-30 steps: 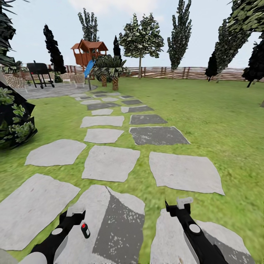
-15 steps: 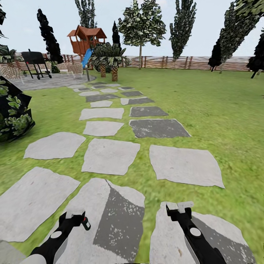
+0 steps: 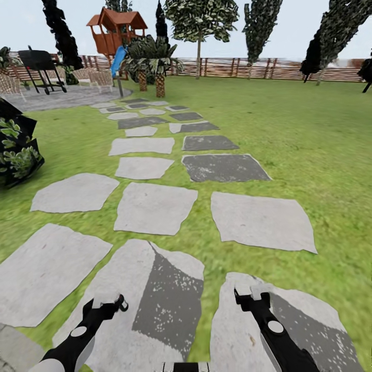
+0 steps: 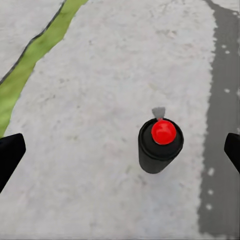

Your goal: Pick up the pesticide atomizer in the garden and spray insectifuge to fully cover both potted plants in the garden.

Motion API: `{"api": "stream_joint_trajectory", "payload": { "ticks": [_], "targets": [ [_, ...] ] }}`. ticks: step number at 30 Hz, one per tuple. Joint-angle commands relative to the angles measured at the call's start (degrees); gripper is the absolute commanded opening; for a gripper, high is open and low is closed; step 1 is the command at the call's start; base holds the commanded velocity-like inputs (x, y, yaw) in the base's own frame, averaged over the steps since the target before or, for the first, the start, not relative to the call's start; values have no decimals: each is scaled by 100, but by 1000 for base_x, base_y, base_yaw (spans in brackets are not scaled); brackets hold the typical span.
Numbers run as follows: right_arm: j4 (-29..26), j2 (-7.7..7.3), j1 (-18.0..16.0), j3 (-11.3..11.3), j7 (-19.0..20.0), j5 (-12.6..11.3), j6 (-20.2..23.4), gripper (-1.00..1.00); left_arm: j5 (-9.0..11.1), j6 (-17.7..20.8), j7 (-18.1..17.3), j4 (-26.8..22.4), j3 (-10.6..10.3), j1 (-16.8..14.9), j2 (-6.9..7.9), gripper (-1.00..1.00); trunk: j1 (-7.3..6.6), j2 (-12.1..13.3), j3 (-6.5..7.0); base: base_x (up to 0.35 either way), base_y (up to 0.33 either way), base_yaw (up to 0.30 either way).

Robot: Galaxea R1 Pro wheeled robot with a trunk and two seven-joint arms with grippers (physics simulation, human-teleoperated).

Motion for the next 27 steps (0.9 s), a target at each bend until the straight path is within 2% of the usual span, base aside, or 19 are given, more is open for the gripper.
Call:
{"api": "stream_joint_trajectory", "payload": {
  "ticks": [1,6,25,27],
  "targets": [
    [3,1,-2,-9,-3,57,-15,100,-62,-110,-6,10,43,-2,-1,100,1,-3,-36,0,0,0],
    [3,1,-2,-9,-3,56,-17,100,-66,-564,-6,208,36,-3,-9,100,14,-10,-192,0,0,0],
    [3,0,-2,-8,-3,56,-17,100,-67,-636,-6,252,34,-4,-16,100,63,-35,-785,0,0,0],
    [3,0,-2,2,-3,61,-15,100,-74,-636,-6,252,31,-6,-16,100,63,-35,-791,0,0,0]
  ]
}}
